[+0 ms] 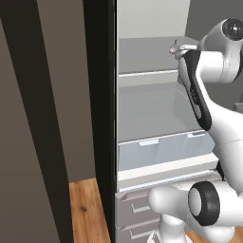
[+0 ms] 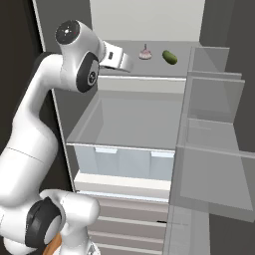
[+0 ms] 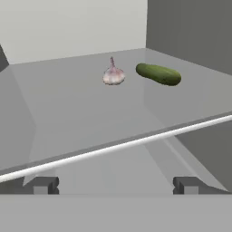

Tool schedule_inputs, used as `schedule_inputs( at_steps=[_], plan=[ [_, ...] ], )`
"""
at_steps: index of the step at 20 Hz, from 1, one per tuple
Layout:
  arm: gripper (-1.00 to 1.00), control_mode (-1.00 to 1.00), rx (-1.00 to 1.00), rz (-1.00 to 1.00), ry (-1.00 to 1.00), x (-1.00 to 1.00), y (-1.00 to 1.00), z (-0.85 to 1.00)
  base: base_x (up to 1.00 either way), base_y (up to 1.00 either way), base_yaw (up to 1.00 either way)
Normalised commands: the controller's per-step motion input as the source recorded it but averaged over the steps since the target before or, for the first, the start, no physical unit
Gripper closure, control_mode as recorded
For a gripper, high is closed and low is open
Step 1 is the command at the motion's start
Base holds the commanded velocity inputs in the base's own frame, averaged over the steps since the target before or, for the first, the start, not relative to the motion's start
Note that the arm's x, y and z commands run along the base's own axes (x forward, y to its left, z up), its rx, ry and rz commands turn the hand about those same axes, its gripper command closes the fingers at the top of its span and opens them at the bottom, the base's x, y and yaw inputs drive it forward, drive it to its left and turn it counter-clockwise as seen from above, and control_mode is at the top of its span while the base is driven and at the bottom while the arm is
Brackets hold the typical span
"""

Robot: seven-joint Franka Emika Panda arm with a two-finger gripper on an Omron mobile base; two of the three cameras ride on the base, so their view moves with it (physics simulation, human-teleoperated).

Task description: Retrieve the bottle and the shaker from the cabinet and place them next to the mixing bowl on the counter. Then add garlic from the fridge to the mixing bowl.

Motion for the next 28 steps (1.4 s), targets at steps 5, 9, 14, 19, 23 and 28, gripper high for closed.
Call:
schedule_inputs(
  at_steps=[5,9,14,19,23,28],
  plan=[
    [-1.00,-1.00,0.03,0.00,0.06,0.75,-0.29,0.00,0.00,0.00,0.00],
    [-1.00,-1.00,0.02,0.00,0.08,0.56,-0.29,0.01,0.00,0.00,0.00],
    [-1.00,-1.00,0.00,0.00,0.04,0.51,-0.11,0.00,0.00,0.00,0.00],
    [-1.00,-1.00,0.00,0.00,0.01,0.41,0.00,-0.03,0.00,0.00,0.00],
    [-1.00,-1.00,0.00,0.00,0.00,0.34,0.00,-0.11,0.00,0.00,0.00],
    [-1.00,-1.00,0.00,0.00,-0.01,0.28,0.00,-0.23,0.00,0.00,0.00]
  ],
)
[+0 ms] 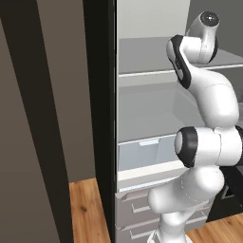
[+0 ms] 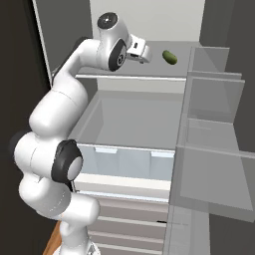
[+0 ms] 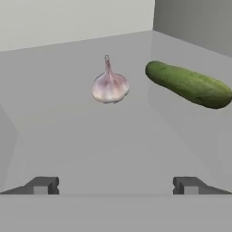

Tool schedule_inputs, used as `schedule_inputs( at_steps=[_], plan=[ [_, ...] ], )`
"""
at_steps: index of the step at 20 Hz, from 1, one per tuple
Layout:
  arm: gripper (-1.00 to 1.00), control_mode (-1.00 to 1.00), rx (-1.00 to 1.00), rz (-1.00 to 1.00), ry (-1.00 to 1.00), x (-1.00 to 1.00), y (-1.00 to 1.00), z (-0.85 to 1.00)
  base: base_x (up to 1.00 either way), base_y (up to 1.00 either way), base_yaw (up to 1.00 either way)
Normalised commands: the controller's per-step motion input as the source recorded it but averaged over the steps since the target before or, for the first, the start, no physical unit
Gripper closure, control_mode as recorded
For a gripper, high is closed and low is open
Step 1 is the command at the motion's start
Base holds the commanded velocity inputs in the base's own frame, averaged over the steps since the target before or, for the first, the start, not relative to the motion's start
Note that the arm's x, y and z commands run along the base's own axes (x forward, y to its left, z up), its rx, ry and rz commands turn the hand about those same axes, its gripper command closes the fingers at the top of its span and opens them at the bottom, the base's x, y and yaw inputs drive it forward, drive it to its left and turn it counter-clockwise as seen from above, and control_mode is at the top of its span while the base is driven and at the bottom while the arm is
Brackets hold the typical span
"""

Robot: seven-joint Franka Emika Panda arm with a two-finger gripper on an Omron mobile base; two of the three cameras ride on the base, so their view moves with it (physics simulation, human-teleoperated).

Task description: Retrieve the bottle and the shaker from the cabinet and place them next to the mixing bowl on the counter. Then add garlic from the fridge to the mixing bowl.

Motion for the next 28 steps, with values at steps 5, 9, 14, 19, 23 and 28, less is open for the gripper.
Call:
schedule_inputs(
  at_steps=[5,9,14,19,23,28],
  plan=[
    [-1.00,-1.00,0.00,0.00,-0.01,0.31,0.00,-0.07,0.00,0.00,0.00],
    [-1.00,-1.00,0.00,0.00,0.00,0.36,0.00,0.00,0.00,0.00,0.00],
    [-1.00,-1.00,0.00,0.00,0.00,0.40,0.00,0.00,0.00,0.00,0.00],
    [-1.00,-1.00,0.00,0.00,0.00,0.41,-0.07,0.00,0.00,0.00,0.00],
    [-1.00,-1.00,0.00,0.01,0.00,0.41,-0.10,0.00,0.00,0.00,0.00],
    [-1.00,-1.00,0.00,0.00,0.00,0.42,-0.07,0.00,0.00,0.00,0.00]
  ],
)
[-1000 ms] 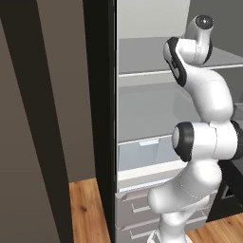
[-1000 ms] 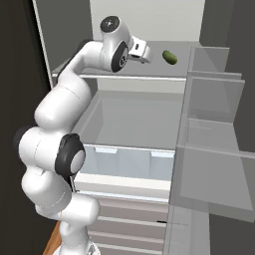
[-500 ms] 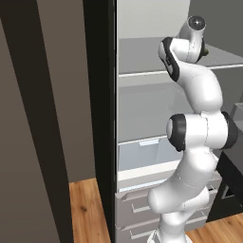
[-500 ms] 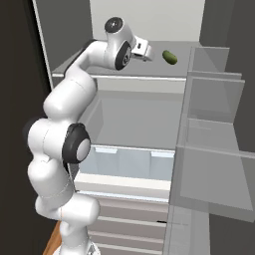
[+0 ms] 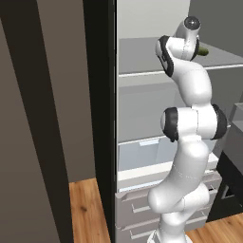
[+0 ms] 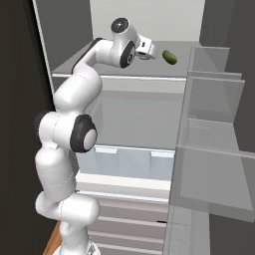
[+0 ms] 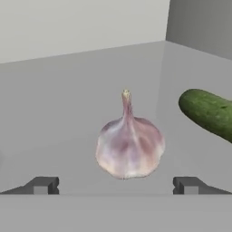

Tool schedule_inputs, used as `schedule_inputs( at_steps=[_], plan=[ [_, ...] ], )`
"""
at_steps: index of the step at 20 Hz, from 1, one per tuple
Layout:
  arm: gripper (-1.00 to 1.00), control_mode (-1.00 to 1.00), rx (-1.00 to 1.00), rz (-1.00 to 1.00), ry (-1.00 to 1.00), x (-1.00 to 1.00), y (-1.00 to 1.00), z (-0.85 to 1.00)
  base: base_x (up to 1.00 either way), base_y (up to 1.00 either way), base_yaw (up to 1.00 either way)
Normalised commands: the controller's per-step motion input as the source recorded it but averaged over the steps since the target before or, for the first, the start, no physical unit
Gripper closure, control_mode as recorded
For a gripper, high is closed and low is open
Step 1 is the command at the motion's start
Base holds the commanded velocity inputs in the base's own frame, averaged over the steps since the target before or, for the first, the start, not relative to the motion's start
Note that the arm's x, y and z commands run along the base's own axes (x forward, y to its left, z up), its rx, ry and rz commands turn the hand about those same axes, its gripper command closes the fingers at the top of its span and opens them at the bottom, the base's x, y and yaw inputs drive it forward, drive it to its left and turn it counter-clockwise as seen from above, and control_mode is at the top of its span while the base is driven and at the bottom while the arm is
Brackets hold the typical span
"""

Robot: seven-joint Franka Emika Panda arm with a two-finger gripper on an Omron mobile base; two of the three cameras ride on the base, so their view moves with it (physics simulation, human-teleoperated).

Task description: Retrieve the bottle and the shaker from the cabinet and place them next to the mixing bowl on the counter. Then add garlic from the fridge to the mixing bowl.

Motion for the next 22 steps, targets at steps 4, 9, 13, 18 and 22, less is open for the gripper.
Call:
schedule_inputs(
  at_steps=[4,9,13,18,22],
  plan=[
    [-1.00,-1.00,0.00,0.00,0.00,0.39,-0.10,0.00,0.00,0.00,0.00],
    [-1.00,-1.00,0.00,0.00,0.00,0.35,-0.16,0.00,0.00,0.00,0.00],
    [-1.00,-1.00,0.00,0.00,0.00,0.24,-0.12,0.00,0.00,0.00,0.00],
    [-1.00,-1.00,0.00,0.00,0.01,0.02,-0.01,0.00,0.00,0.00,0.00],
    [-1.00,-1.00,0.00,0.00,0.04,0.00,0.00,0.00,0.00,0.00,0.00]
  ],
)
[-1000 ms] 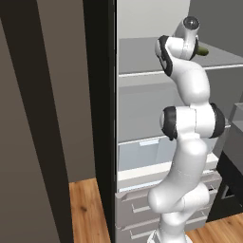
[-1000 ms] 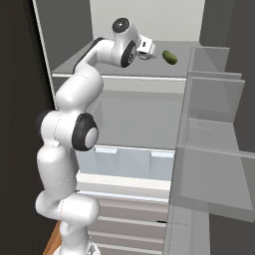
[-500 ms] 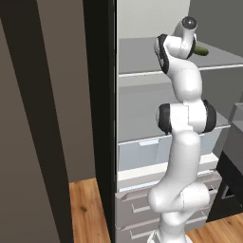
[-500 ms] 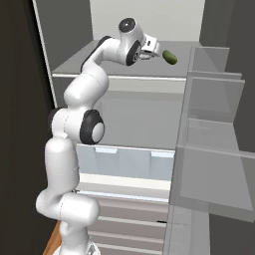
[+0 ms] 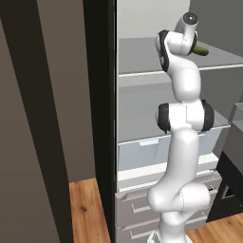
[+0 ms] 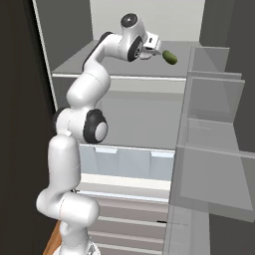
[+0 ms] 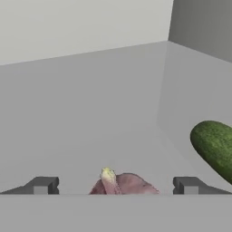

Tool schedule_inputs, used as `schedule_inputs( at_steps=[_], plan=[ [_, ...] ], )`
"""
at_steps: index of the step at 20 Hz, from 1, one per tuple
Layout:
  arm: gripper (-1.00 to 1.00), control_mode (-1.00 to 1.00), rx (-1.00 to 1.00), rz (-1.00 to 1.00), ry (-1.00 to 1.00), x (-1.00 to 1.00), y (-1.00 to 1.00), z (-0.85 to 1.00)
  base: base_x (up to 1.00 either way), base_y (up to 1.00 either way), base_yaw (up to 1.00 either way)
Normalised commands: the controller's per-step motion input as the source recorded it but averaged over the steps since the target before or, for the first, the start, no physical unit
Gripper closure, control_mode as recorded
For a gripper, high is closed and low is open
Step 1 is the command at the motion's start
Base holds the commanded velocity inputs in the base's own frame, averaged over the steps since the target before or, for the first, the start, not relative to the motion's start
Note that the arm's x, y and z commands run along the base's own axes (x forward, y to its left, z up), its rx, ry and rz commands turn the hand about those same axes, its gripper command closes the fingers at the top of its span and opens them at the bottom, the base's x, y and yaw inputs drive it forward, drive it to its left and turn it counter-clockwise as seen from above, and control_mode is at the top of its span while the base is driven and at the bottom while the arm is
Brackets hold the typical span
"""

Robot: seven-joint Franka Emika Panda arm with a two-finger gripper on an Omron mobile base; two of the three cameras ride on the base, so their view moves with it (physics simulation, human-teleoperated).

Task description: Retrieve the bottle and the shaker from the cabinet and place them next to the mixing bowl on the counter. Then add garlic from the fridge to the mixing bowl.

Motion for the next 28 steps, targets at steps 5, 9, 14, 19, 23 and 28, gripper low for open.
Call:
schedule_inputs(
  at_steps=[5,9,14,19,23,28],
  plan=[
    [-1.00,-1.00,0.00,0.00,0.03,0.00,0.00,0.00,0.00,0.00,0.00],
    [-1.00,-1.00,0.00,0.00,0.00,0.00,0.00,0.00,0.00,0.00,0.00],
    [-1.00,-1.00,0.00,0.00,0.00,0.00,0.00,0.00,0.00,0.00,0.00],
    [-1.00,-1.00,0.00,0.00,0.00,-0.03,0.00,0.00,0.00,0.00,0.00],
    [-1.00,-1.00,0.00,0.00,0.00,-0.04,0.00,0.00,0.00,0.00,0.00],
    [-1.00,-1.00,0.00,0.00,-0.03,-0.08,0.00,0.00,0.00,0.00,0.00]
  ],
)
